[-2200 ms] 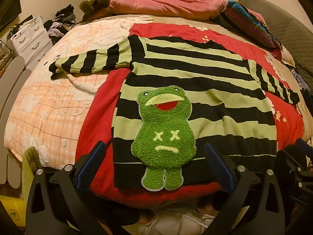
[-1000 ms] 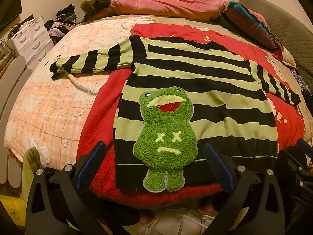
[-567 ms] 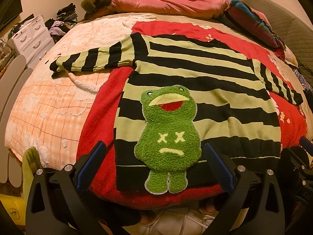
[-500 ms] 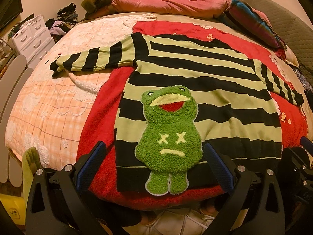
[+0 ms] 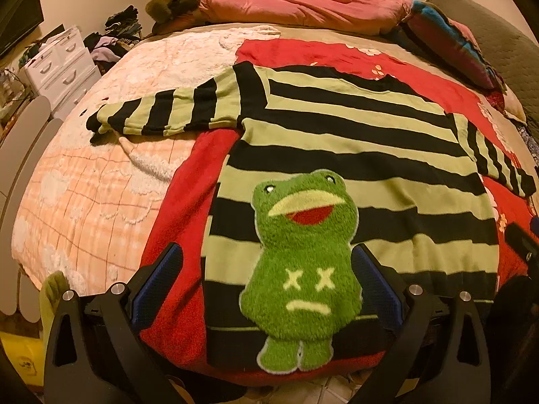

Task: Fold small clothes
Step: 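Reach the right tool to a black sleeve cuff and grasp it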

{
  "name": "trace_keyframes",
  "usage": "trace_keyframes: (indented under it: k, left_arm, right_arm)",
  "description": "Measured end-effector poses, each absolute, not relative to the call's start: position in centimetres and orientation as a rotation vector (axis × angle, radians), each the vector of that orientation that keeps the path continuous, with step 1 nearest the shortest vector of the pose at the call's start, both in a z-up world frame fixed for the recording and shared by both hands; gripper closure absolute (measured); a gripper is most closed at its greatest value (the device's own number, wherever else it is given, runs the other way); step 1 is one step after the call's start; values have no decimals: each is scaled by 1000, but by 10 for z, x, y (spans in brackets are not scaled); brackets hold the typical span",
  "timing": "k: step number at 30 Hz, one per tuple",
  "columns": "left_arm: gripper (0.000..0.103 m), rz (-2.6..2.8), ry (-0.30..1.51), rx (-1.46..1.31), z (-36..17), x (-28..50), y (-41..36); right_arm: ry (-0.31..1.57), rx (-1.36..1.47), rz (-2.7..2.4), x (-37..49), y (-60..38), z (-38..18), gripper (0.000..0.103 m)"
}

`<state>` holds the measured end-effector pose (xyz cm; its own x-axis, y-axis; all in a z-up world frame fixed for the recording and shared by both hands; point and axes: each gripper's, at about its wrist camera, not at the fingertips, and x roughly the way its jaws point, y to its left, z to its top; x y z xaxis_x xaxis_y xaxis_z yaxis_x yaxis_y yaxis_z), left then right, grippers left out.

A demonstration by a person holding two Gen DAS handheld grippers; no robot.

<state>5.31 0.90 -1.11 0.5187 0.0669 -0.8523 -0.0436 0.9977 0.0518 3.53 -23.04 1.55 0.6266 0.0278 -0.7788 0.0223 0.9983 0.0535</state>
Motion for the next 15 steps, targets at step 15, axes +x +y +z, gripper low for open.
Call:
trace_keyframes:
  k: [15]
  left_arm:
    - [4, 67, 998, 10, -9, 126, -18]
  right_arm:
    - [841, 150, -101, 117, -271, 18, 8]
